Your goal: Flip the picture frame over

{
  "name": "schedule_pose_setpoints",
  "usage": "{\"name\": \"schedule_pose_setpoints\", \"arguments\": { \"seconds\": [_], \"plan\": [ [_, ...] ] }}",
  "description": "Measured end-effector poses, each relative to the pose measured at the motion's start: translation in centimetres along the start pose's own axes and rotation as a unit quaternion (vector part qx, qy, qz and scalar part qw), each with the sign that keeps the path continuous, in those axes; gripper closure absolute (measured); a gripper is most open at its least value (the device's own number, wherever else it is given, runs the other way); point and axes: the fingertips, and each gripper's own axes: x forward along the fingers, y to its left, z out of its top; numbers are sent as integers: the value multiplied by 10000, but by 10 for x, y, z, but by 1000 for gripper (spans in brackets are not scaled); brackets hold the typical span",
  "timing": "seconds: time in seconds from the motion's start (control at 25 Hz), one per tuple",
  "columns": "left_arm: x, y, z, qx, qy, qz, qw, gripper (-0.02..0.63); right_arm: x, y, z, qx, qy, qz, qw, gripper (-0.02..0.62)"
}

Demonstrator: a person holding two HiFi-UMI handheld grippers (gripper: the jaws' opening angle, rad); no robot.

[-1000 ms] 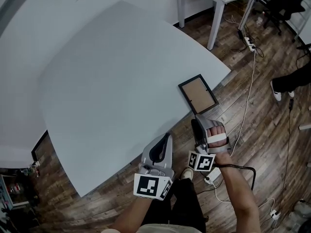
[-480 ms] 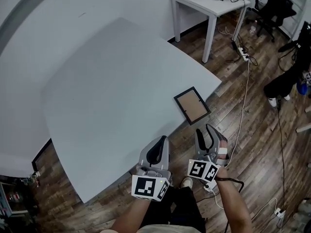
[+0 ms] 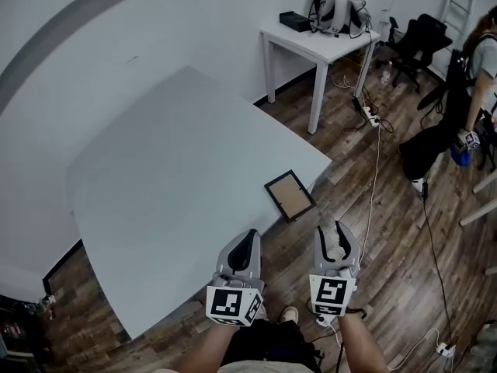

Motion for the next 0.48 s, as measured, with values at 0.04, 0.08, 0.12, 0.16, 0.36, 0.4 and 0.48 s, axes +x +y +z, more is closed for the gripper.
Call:
{"name": "schedule_pose_setpoints", "arguments": {
  "seconds": [0.04, 0.08, 0.12, 0.16, 0.36, 0.4, 0.48],
  "plan": [
    [-1, -2, 4, 10, -20, -9, 10000, 604, -7, -5, 6, 160, -37, -16, 9999, 412],
    [-3, -4, 8, 18, -24, -25, 10000, 604, -15, -10, 11, 320, -72, -33, 9995, 413],
    [-6, -7, 12, 27, -12, -46, 10000, 604, -23, -14, 16, 469, -99, -52, 9988, 420],
    [-9, -10, 16, 41, 8, -66, 10000, 604, -30, -18, 21, 599, -119, -78, 9981, 428],
    [-12, -25, 23, 141, 149, -158, 9997, 604, -51, -38, 36, 1077, -233, -222, 9937, 469],
    [-12, -28, 24, 152, 176, -185, 9996, 604, -55, -40, 38, 1130, -261, -227, 9930, 476],
    [-13, -34, 25, 156, 212, -233, 9994, 604, -62, -43, 43, 1216, -313, -222, 9918, 487]
  ]
}}
